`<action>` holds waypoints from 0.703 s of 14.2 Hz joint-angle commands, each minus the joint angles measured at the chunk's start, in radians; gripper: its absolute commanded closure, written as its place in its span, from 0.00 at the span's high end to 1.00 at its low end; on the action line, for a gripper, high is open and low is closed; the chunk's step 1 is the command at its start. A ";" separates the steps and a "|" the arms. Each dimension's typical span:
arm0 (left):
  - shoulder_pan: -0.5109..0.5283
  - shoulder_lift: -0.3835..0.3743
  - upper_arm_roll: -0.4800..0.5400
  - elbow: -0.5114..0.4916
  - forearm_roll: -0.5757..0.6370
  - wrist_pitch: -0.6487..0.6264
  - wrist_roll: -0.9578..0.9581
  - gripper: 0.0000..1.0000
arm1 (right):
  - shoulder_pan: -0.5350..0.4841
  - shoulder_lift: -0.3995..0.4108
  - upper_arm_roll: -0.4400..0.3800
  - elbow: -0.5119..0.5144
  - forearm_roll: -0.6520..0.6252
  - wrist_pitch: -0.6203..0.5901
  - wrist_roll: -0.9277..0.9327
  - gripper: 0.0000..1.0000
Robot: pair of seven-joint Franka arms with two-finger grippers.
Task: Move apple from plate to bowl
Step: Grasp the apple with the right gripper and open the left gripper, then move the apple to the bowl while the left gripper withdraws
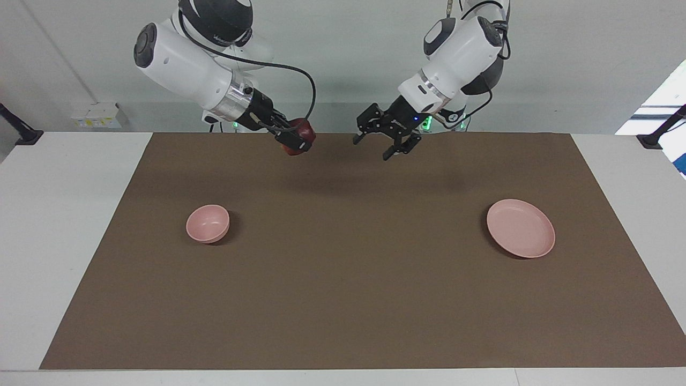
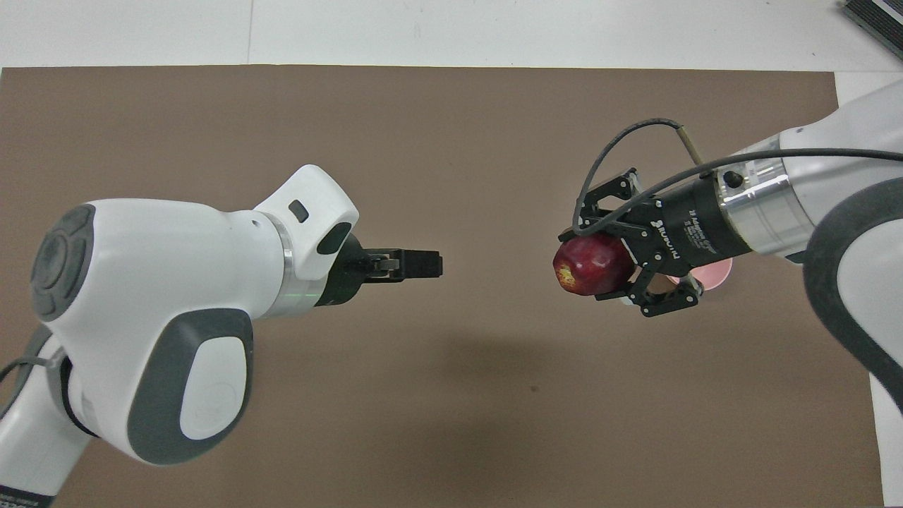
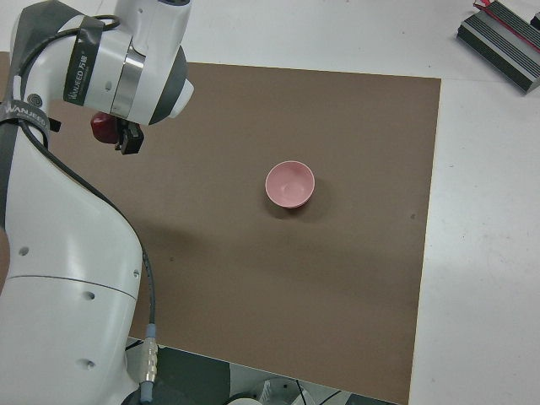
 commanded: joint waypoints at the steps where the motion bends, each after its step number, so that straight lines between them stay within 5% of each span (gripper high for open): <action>1: -0.026 -0.021 0.096 -0.005 0.183 -0.099 0.005 1.00 | -0.003 -0.024 0.007 -0.024 -0.183 0.002 -0.219 0.00; 6: -0.103 -0.020 0.286 -0.005 0.453 -0.130 0.018 1.00 | -0.009 0.002 0.010 -0.077 -0.437 0.129 -0.659 0.00; 10: -0.172 -0.013 0.487 -0.002 0.469 -0.132 0.198 1.00 | -0.053 0.040 0.010 -0.217 -0.558 0.354 -0.901 0.00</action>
